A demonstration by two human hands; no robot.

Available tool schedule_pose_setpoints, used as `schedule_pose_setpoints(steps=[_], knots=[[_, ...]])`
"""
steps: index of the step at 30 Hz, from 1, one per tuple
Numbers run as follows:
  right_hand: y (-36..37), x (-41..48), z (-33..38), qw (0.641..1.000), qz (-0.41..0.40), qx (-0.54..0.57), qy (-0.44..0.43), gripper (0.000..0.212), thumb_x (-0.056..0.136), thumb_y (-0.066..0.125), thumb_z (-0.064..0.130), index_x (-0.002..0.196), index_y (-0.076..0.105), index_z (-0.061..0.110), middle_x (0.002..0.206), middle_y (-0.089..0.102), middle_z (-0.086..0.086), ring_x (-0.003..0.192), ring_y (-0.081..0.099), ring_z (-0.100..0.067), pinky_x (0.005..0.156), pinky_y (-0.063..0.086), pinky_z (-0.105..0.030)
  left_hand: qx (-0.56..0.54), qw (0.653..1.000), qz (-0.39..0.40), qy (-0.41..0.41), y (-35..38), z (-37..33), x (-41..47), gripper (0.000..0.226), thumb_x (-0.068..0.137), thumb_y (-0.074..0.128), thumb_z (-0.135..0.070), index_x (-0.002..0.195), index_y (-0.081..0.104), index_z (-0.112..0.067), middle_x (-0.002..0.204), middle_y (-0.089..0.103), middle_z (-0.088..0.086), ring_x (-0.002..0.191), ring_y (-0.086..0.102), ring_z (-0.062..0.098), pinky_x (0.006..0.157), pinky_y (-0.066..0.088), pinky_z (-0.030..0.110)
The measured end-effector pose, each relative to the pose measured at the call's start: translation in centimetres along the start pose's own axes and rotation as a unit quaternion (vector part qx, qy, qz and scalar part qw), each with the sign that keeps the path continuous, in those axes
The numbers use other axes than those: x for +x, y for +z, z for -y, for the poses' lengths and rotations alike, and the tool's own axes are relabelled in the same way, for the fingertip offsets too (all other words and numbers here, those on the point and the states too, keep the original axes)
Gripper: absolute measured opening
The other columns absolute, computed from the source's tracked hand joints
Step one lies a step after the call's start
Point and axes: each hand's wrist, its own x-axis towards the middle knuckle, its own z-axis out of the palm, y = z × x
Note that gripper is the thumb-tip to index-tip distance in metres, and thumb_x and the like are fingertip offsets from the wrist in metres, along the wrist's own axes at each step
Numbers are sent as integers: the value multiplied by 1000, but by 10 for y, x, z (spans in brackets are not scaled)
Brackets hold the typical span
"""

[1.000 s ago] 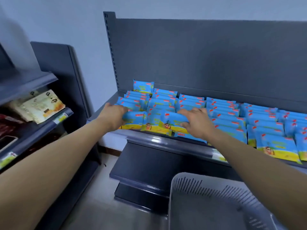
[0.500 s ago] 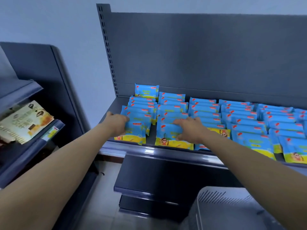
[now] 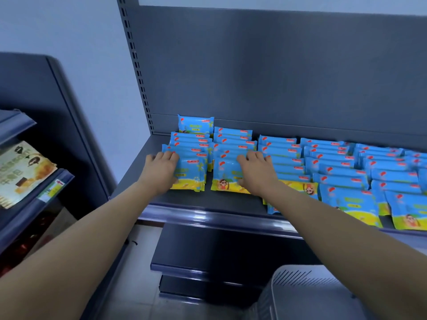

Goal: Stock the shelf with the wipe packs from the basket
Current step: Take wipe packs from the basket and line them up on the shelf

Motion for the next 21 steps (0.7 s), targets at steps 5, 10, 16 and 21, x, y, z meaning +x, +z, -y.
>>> schedule_pose_setpoints(steps=[5, 10, 16, 21], knots=[[6, -5, -1, 1000, -1, -12, -15, 60, 83, 64, 37, 132, 37, 15, 128, 41, -11, 120, 37, -32, 98, 30, -43, -28, 999, 34, 27, 2, -4, -6, 69, 75, 68, -41, 130, 35, -17, 129, 40, 4, 120, 37, 25, 100, 29, 40], [5, -20, -11, 999, -17, 25, -13, 59, 86, 60, 40, 134, 37, 16, 134, 41, -8, 123, 37, -29, 100, 29, -40, -18, 1000, 11, 17, 2, -7, -17, 75, 73, 69, -43, 134, 34, -16, 129, 43, 4, 121, 38, 24, 105, 20, 38], [-13, -41, -56, 997, -37, 46, 45, 42, 92, 49, 21, 134, 42, 16, 132, 46, -8, 123, 40, -28, 101, 29, -40, -11, 999, -47, 25, -14, -41, -18, 73, 78, 66, -39, 137, 32, -13, 130, 42, 8, 122, 37, 28, 107, 17, 39], [-22, -75, -110, 990, -42, 78, 107, 40, 91, 52, 19, 131, 47, 17, 131, 48, -8, 124, 40, -28, 100, 29, -40, -90, 987, -86, 101, -37, -117, -6, 64, 81, 65, -36, 135, 39, -14, 132, 43, 6, 124, 35, 26, 105, 14, 35]])
